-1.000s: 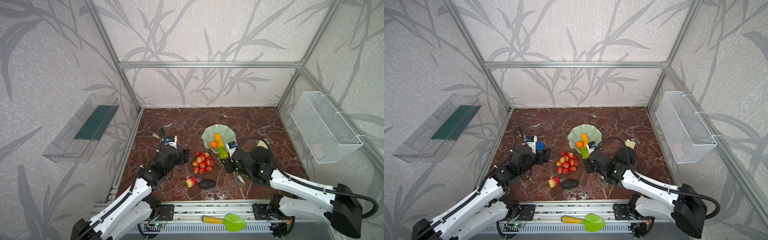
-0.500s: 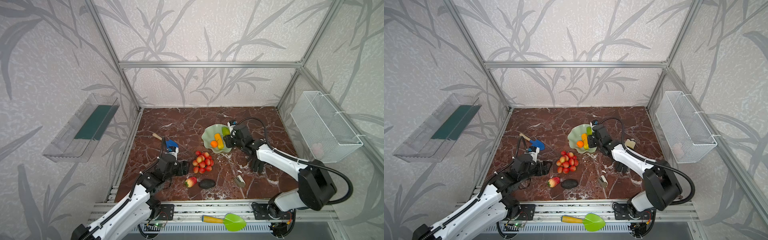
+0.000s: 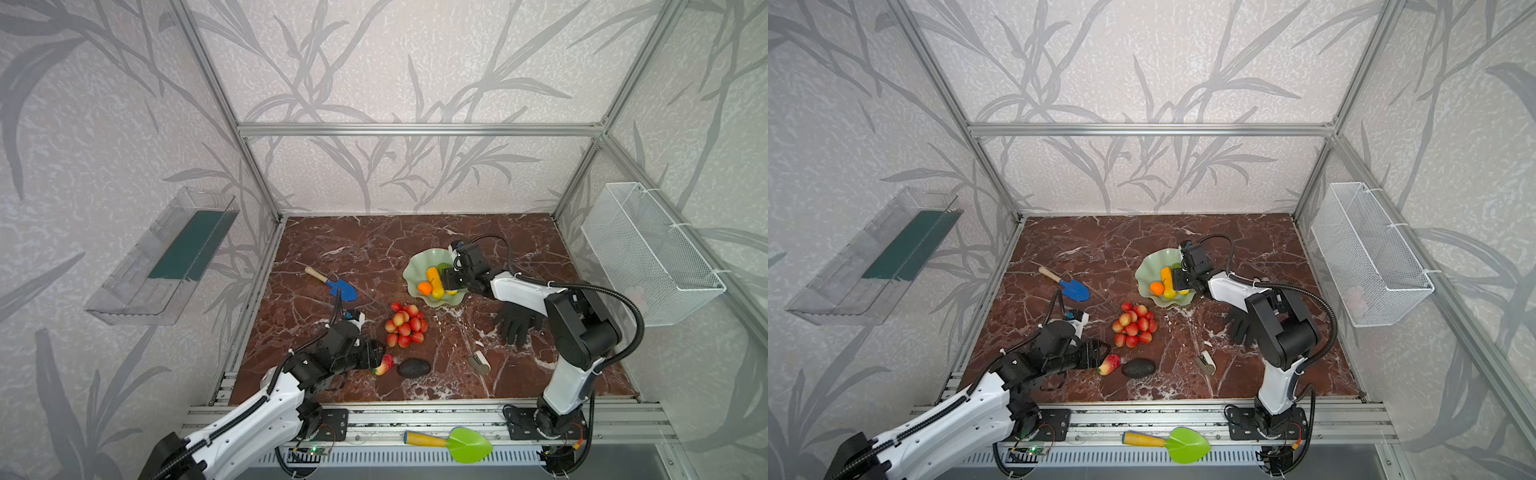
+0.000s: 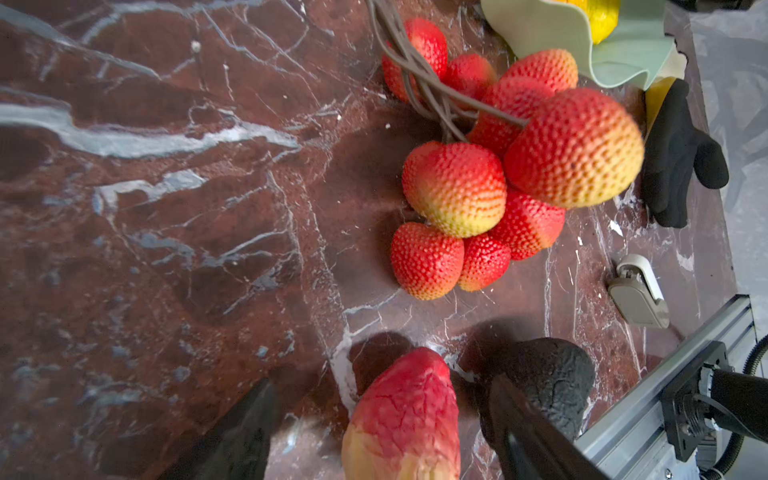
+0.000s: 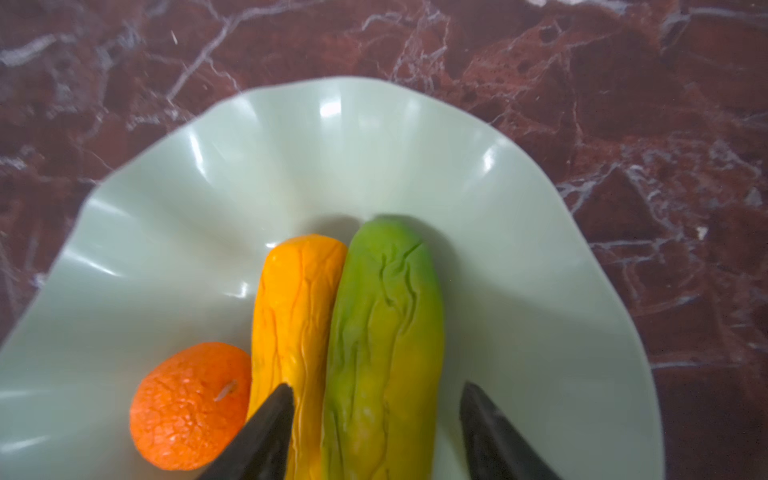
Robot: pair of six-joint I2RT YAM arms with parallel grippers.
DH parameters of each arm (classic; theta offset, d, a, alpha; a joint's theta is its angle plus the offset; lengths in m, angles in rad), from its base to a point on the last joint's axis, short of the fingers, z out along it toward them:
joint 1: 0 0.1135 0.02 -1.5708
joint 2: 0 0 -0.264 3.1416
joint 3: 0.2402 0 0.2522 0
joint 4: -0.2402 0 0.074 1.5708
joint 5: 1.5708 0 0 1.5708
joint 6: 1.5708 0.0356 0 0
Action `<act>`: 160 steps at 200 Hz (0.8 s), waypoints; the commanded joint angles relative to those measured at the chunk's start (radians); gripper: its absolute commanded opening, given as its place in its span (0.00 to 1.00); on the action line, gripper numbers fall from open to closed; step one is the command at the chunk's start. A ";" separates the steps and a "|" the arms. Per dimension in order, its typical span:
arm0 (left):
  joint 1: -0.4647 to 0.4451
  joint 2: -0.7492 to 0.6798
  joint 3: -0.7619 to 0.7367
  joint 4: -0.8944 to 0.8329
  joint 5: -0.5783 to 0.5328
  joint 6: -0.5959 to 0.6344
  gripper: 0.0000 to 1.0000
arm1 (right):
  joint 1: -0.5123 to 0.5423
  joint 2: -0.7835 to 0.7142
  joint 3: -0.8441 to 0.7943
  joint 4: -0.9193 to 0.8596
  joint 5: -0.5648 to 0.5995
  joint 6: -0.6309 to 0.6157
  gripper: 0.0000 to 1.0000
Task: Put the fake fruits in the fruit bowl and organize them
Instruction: 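Place the green papaya in the bowl with right gripper while left grasps peach, then lower the red peach into the bowl with left gripper while right reaches avocado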
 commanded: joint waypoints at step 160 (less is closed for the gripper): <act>-0.097 0.012 0.272 -0.108 -0.144 0.124 0.36 | 0.112 -0.646 -0.355 -0.118 0.028 0.001 0.81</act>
